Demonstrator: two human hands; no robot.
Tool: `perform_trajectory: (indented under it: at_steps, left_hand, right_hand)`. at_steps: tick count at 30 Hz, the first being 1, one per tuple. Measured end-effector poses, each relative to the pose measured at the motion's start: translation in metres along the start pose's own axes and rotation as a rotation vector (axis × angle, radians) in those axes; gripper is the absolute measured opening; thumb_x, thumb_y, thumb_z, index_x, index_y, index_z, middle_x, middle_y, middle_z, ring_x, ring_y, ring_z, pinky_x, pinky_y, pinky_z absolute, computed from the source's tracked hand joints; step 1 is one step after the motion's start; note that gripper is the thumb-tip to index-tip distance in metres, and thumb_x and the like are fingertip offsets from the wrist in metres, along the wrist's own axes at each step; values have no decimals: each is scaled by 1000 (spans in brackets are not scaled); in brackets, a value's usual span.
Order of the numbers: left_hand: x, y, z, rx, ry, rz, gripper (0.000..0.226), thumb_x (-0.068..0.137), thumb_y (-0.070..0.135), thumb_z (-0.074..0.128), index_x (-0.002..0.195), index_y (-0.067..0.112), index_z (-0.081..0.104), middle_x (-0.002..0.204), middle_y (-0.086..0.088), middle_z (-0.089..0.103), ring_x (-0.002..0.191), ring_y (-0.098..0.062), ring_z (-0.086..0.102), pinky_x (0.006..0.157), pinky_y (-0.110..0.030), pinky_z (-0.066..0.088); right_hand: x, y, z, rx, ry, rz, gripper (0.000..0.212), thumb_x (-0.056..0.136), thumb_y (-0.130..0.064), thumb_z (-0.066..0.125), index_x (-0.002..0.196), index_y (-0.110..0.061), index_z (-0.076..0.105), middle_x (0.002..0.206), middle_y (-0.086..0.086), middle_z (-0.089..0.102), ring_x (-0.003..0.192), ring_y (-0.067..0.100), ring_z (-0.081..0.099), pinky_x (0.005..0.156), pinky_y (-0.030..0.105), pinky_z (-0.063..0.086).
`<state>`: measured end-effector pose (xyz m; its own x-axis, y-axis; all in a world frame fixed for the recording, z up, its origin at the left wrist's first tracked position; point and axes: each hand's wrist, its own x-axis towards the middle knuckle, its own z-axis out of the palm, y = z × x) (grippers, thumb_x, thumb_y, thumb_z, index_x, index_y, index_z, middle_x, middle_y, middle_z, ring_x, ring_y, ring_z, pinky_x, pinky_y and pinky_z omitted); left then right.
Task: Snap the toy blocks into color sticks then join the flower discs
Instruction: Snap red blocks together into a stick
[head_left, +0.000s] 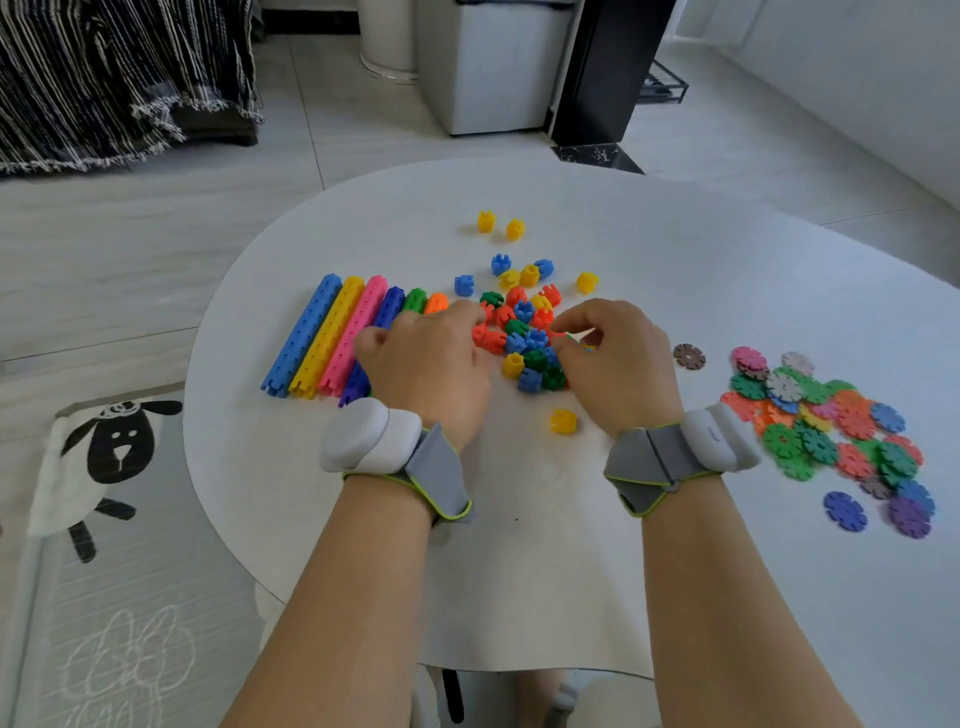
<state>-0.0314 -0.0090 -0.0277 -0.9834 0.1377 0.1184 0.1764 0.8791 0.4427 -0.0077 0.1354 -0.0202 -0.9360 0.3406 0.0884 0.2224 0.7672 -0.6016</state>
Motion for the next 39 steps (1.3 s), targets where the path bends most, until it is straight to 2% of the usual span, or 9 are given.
perform_trajectory:
  at_steps: [6, 11, 16, 19, 22, 27, 31, 34, 39]
  left_hand:
    - [2, -6, 0, 113, 23, -57, 35, 92, 24, 46, 125, 33, 52, 121, 4, 54, 119, -25, 37, 93, -40, 23]
    - [9, -2, 12, 118, -10, 12, 38, 90, 22, 47, 123, 39, 54, 122, 6, 49, 116, -25, 31, 90, -40, 20]
    - [12, 1, 17, 180, 4, 28, 33, 91, 18, 44, 117, 35, 56, 118, 3, 50, 113, -26, 33, 87, -42, 22]
    - [12, -1, 19, 180, 3, 20, 27, 90, 20, 47, 112, 32, 56, 115, 2, 49, 111, -26, 32, 86, -41, 21]
    - [10, -1, 18, 186, 30, 14, 25, 87, 20, 52, 110, 29, 56, 112, 1, 47, 109, -27, 31, 84, -40, 15]
    - [8, -1, 18, 221, 41, 19, 23, 87, 17, 51, 105, 30, 56, 112, 4, 52, 109, -25, 31, 84, -42, 15]
    - [8, 1, 17, 235, 40, 50, 21, 89, 20, 49, 103, 31, 61, 108, 7, 57, 110, -23, 32, 85, -43, 12]
    - [8, 5, 15, 148, 29, 74, 21, 90, 24, 48, 105, 31, 61, 108, 9, 58, 114, -21, 34, 92, -44, 16]
    - [14, 13, 11, -232, 17, 149, 40, 86, 20, 57, 125, 28, 52, 109, 7, 62, 111, -18, 53, 98, -39, 30]
  right_hand:
    - [11, -14, 18, -173, -111, -95, 23, 86, -34, 62, 107, -31, 68, 116, 1, 51, 114, 27, 41, 94, 33, 32]
    - [13, -19, 22, -220, -172, -97, 26, 85, -47, 58, 108, -38, 65, 116, -2, 44, 114, 26, 33, 89, 31, 22]
    - [14, -25, 29, -337, -188, -92, 24, 89, -39, 55, 109, -33, 66, 121, 0, 42, 114, 27, 30, 88, 32, 22]
    - [12, -21, 28, -232, -133, -93, 22, 86, -38, 60, 106, -31, 67, 122, -4, 43, 116, 24, 30, 84, 27, 19]
    - [9, -12, 17, -98, -76, -66, 19, 84, -30, 63, 104, -29, 65, 120, -8, 51, 117, 21, 36, 93, 29, 27]
    - [0, -5, 3, 44, -23, -69, 19, 84, -14, 63, 100, -24, 62, 92, -15, 56, 105, 19, 52, 96, 41, 40]
    - [-1, -2, 1, 56, -68, -70, 20, 86, -21, 64, 106, -25, 66, 98, -12, 65, 97, 13, 57, 89, 29, 45]
    - [-3, -2, -1, 127, -73, -53, 26, 90, -23, 62, 114, -26, 67, 107, -9, 68, 93, 7, 60, 86, 20, 45]
    - [-3, 1, -8, 400, -34, 12, 20, 89, -18, 62, 108, -24, 69, 91, -13, 69, 86, 4, 66, 86, 23, 52]
